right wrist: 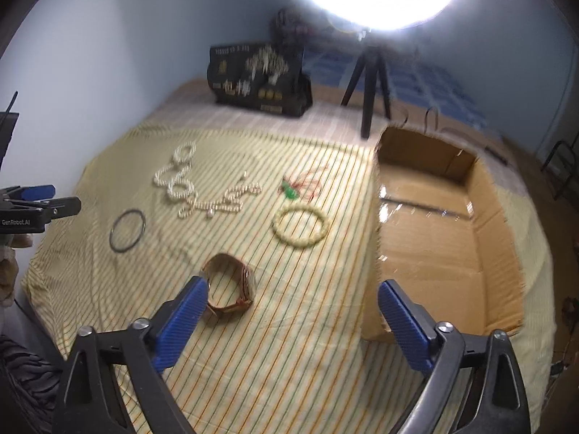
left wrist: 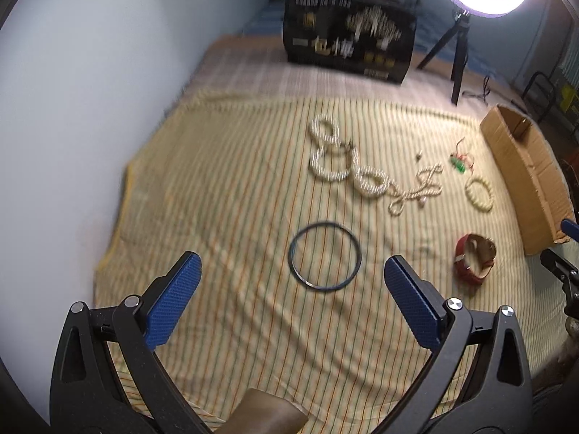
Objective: Organize jewelry
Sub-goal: 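Move left tool toward the black rubber ring while right tool approaches the red-strap watch, then close left tool on the black ring while right tool closes on the watch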
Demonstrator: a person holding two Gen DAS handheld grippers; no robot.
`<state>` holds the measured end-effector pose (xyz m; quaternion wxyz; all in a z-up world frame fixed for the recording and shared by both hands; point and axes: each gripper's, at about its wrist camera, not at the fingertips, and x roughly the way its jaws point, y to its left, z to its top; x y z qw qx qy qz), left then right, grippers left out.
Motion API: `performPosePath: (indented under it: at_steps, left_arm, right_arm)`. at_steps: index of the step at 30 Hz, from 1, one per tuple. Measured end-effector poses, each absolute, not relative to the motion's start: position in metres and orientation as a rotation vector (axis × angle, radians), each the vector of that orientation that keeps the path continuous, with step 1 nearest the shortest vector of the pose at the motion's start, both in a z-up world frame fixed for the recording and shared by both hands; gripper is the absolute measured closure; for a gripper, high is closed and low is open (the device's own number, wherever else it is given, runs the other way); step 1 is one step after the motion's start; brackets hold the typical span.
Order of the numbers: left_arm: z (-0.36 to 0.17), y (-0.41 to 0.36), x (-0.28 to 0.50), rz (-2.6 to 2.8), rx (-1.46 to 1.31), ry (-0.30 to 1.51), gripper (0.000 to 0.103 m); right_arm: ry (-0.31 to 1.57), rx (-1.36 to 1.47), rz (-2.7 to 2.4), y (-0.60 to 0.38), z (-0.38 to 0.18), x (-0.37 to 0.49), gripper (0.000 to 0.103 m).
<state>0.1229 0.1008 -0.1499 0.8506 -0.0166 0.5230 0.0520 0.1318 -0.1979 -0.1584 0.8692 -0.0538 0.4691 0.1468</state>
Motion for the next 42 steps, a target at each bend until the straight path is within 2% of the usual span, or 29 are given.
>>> performPosePath:
  at_steps: [4,7,9,12,15,24,30,37,42]
  left_arm:
    - [-0.157,0.103,0.128,0.133,-0.025,1.12,0.007]
    - [-0.169,0.107,0.133,0.117,-0.042,1.149,0.019]
    - [-0.181,0.11,0.137,0.101,-0.078,1.198,0.034]
    - [-0.196,0.115,0.143,0.097,-0.108,1.251,0.048]
    - [-0.202,0.119,0.149,0.099,-0.134,1.264,0.057]
    - [-0.219,0.124,0.165,0.093,-0.178,1.305,0.067]
    - [-0.225,0.128,0.168,0.104,-0.183,1.315,0.07]
    - [-0.232,0.127,0.17,0.107,-0.148,1.319,0.072]
    - [-0.234,0.124,0.171,0.108,-0.141,1.312,0.083]
  right_arm:
    - [1.065,-0.037,0.327,-0.201,-0.174,0.144,0.023]
    - [1.109,0.007,0.346,-0.2,-0.183,0.15,0.025]
    - [1.125,0.005,0.348,-0.197,-0.186,0.152,0.028]
    - [1.137,-0.011,0.367,-0.188,-0.19,0.154,0.031]
    - [1.156,-0.017,0.385,-0.183,-0.194,0.155,0.038]
    - [1.201,-0.003,0.391,-0.18,-0.204,0.162,0.048]
    - [1.222,0.003,0.398,-0.176,-0.21,0.167,0.056]
    - [1.242,-0.01,0.398,-0.167,-0.219,0.167,0.058]
    - [1.265,-0.036,0.39,-0.157,-0.229,0.168,0.064]
